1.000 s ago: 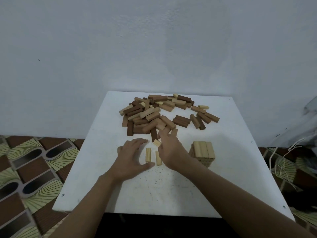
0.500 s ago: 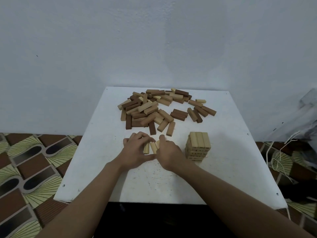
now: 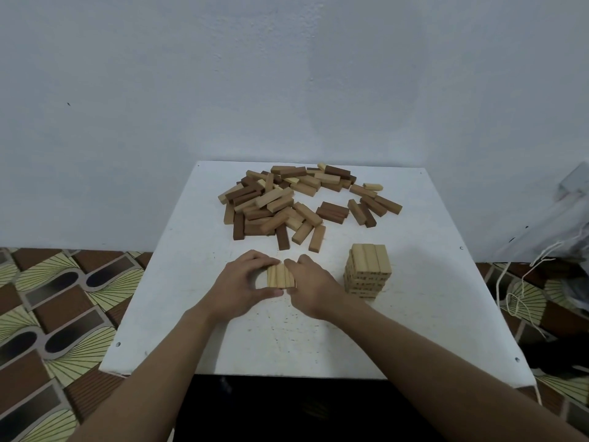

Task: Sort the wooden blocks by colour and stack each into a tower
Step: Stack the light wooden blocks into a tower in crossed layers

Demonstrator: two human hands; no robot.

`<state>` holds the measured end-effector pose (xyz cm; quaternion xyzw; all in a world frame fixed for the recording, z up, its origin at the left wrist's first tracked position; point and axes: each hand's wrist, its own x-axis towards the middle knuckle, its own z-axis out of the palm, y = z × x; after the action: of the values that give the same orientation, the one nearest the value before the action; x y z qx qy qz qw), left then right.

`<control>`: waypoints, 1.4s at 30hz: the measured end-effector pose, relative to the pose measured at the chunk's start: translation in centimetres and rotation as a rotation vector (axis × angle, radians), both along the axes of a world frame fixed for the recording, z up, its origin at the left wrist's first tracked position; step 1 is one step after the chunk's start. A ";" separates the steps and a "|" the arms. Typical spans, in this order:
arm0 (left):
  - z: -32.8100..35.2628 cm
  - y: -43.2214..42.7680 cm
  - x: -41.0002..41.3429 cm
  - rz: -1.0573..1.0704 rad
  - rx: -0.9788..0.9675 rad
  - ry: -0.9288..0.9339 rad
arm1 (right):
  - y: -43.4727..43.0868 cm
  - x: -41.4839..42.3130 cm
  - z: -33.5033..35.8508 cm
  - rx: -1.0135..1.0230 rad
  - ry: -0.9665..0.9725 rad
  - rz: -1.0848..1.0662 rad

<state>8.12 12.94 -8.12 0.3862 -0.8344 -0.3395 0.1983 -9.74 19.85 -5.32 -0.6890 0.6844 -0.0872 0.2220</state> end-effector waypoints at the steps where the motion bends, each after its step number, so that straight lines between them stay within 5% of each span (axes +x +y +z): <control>1: 0.0 0.1 -0.1 0.008 -0.007 0.012 | 0.0 0.0 -0.1 -0.021 0.005 0.011; 26: 1.3 1.8 -1.5 0.304 -0.001 -0.064 | -0.6 -0.1 0.9 -0.049 0.054 0.123; 31: 2.4 0.3 0.1 0.200 0.155 -0.108 | -0.6 -0.3 0.9 -0.023 -0.017 0.060; 42: 2.0 -0.4 0.0 0.120 0.052 -0.138 | 0.0 -0.2 0.6 -0.106 -0.087 0.032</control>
<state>8.16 12.55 -6.08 0.4630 -0.8123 -0.3213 0.1501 -9.90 19.88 -4.71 -0.7063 0.6574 -0.1494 0.2161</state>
